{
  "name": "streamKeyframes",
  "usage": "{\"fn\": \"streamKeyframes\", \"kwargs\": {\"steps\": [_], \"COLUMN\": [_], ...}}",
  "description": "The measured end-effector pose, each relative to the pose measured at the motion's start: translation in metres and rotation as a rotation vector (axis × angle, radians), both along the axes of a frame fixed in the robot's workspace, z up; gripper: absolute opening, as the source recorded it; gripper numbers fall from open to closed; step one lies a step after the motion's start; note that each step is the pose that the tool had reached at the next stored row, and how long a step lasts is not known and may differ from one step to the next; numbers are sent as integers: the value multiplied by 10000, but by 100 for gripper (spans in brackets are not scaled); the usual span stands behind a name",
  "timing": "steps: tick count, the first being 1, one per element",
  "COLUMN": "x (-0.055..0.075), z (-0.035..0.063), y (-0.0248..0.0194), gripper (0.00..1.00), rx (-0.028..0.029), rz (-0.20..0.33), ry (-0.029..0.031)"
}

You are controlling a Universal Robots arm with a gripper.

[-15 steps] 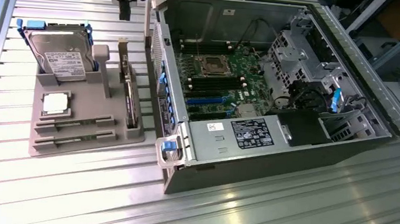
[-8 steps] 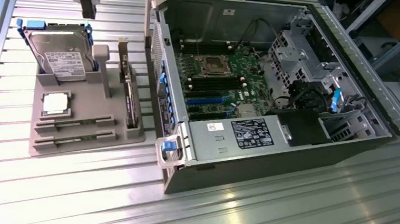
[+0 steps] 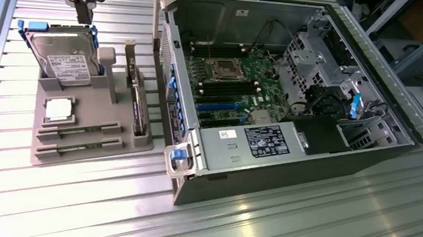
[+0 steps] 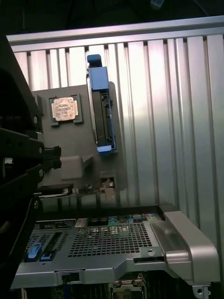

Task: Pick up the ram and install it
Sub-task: 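Reach for the ram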

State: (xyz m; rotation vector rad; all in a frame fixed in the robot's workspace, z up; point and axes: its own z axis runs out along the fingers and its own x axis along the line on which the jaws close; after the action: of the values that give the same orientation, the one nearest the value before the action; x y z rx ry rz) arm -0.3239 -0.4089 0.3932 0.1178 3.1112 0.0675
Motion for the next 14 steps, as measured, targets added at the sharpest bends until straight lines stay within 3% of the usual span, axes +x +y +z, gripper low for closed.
{"fn": "streamKeyframes", "kwargs": {"steps": [6, 8, 9, 10, 13, 14], "x": [-1, 0, -1, 0, 0, 0], "z": [0, 0, 0, 0, -1, 0], "y": [-357, -443, -519, -627, -863, -902], "gripper": [10, 10, 10, 10, 10, 10], "rx": [0, 0, 0, 0, 0, -2], "rz": [0, 0, -1, 0, 0, 0], "ry": [0, -1, 0, 0, 0, 1]}}
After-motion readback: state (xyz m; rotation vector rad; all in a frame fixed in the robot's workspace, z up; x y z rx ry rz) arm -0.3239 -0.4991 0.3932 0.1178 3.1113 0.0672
